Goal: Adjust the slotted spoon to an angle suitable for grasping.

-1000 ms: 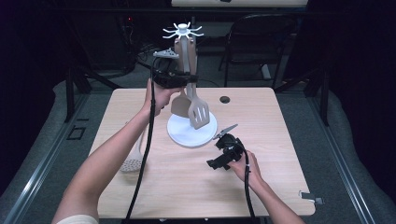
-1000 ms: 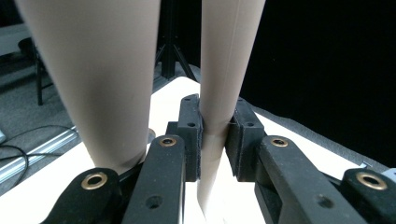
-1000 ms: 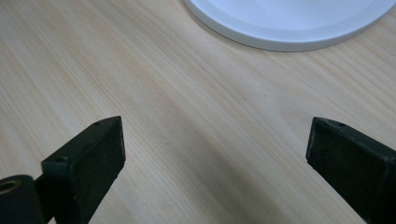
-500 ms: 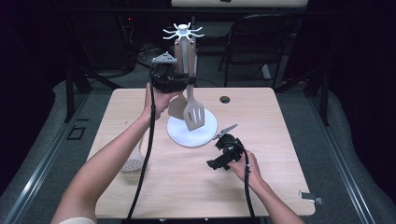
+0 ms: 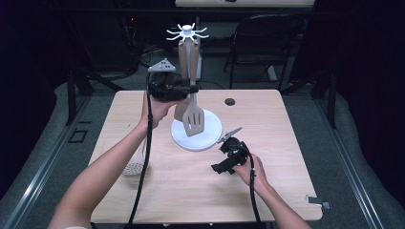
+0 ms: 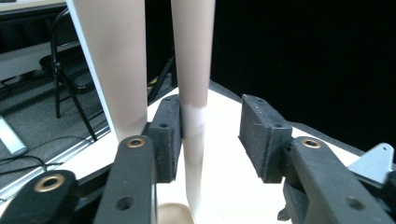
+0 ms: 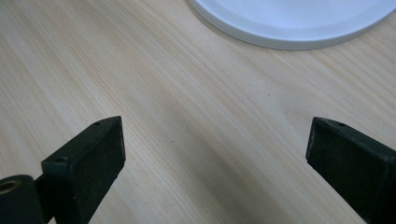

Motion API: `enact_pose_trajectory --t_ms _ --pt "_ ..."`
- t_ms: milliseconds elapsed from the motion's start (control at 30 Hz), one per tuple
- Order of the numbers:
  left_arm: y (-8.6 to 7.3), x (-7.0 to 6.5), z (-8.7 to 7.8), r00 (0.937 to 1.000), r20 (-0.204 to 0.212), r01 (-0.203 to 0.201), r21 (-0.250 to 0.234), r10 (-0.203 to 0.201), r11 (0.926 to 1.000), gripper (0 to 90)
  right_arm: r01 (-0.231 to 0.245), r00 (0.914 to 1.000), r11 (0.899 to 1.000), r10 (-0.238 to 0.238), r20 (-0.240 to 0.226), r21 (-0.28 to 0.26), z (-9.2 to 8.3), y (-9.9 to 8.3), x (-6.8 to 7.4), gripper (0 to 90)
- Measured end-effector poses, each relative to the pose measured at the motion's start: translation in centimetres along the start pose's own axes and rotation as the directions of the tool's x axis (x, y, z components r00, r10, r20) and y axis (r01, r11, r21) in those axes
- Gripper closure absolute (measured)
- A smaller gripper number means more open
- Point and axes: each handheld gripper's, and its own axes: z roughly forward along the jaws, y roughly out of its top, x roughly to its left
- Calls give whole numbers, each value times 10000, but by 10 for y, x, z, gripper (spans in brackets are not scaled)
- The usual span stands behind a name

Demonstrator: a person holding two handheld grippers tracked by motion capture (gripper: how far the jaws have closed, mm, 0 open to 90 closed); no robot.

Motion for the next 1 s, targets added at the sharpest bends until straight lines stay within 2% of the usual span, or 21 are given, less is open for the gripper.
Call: enact_pose_trajectory --t_ms 233,367,533,800,1000 --pt "-9 3 -8 9996 265 73 53 -74 10000 521 8 10000 10000 -8 32 -2 0 0 0 44" --pt "-15 4 -12 9990 448 -62 245 51 9997 548 -41 10000 10000 41 -12 -12 0 0 0 44" --pt "-16 6 -20 9996 70 -275 438 272 9987 647 -19 10000 10000 19 7 36 0 0 0 45" --pt "-9 14 -35 9967 -736 -329 139 339 9994 879 -1 10000 10000 1 22 42 0 0 0 46" --pt "4 22 -42 9933 -1087 -383 42 385 9993 900 16 10000 10000 -16 46 46 0 0 0 47"
